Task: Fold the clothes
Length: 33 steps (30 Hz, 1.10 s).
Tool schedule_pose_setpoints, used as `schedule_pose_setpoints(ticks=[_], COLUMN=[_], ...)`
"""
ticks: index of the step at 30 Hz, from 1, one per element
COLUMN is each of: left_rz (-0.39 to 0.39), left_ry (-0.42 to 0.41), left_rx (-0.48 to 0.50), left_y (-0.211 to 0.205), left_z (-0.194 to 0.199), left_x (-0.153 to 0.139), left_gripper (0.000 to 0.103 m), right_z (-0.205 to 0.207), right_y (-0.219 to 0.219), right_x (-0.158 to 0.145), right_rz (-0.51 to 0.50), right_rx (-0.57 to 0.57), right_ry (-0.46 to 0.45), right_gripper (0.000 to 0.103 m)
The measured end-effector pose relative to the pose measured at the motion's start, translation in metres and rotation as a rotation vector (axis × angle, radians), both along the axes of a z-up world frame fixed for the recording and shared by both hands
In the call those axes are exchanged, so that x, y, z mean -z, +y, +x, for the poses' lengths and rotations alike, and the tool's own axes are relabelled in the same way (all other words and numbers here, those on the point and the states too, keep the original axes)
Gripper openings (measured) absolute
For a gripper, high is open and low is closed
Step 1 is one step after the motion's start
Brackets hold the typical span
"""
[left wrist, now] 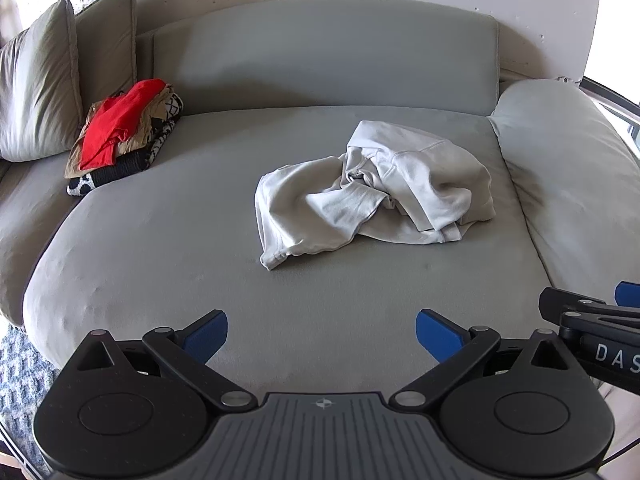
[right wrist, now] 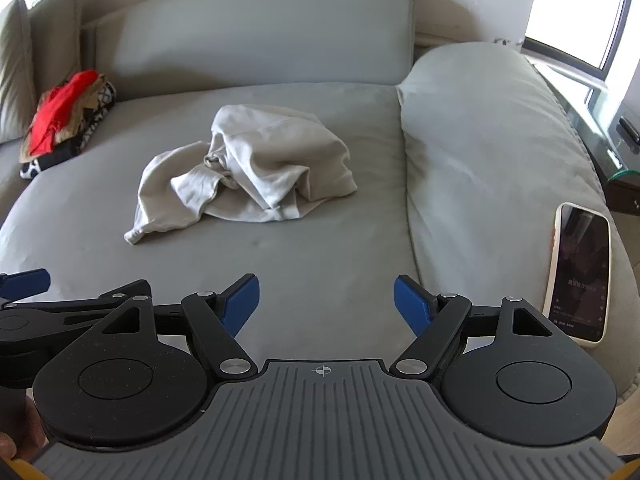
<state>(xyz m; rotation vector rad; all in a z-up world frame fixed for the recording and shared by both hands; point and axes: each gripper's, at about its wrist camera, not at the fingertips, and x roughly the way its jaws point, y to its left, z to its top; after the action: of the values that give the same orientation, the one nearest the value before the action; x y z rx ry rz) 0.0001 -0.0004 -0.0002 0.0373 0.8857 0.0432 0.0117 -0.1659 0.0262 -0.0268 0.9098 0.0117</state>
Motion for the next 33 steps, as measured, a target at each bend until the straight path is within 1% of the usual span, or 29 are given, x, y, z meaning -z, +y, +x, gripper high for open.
schedule_pose_setpoints(ticks=[6,7,8,13,33], left_rz=[-0.006,0.006,0.022,0.006,0.01], left_ry=[-0.026,-0.03,-0.026,-0.018,-0.017], left_rx=[0.005,0.007,0.01,0.003,-0.003], left_y=[-0.0058,-0.0058,-0.0085,-0.0068,-0.0072], left_z=[-0.0002,-0.0012,-0.0002,0.0049,0.0031], left_x=[0.0024,0.0012,0.0019,0.0004,0.0006], left_gripper=[0.1,0.1,0.1,0.099,0.098], right_z=[0.0001,0.0001,0.0008,-0.0014,-0.0029], right_y=[-0.0011,-0.0009,0.0,-0.0045,-0.0038], right_x=[0.0015,0.0004,0.0006,-0.0002,0.0017], right_rz=[0.009,0.01,0.011,0.022,0.024], right_rx=[0.0,0.0,0.002,0.002,0.004], right_ry=[-0.004,-0.003,-0.004,-0.014,-0.01], right_gripper=[0.079,0.079,0.079,0.079,0.079])
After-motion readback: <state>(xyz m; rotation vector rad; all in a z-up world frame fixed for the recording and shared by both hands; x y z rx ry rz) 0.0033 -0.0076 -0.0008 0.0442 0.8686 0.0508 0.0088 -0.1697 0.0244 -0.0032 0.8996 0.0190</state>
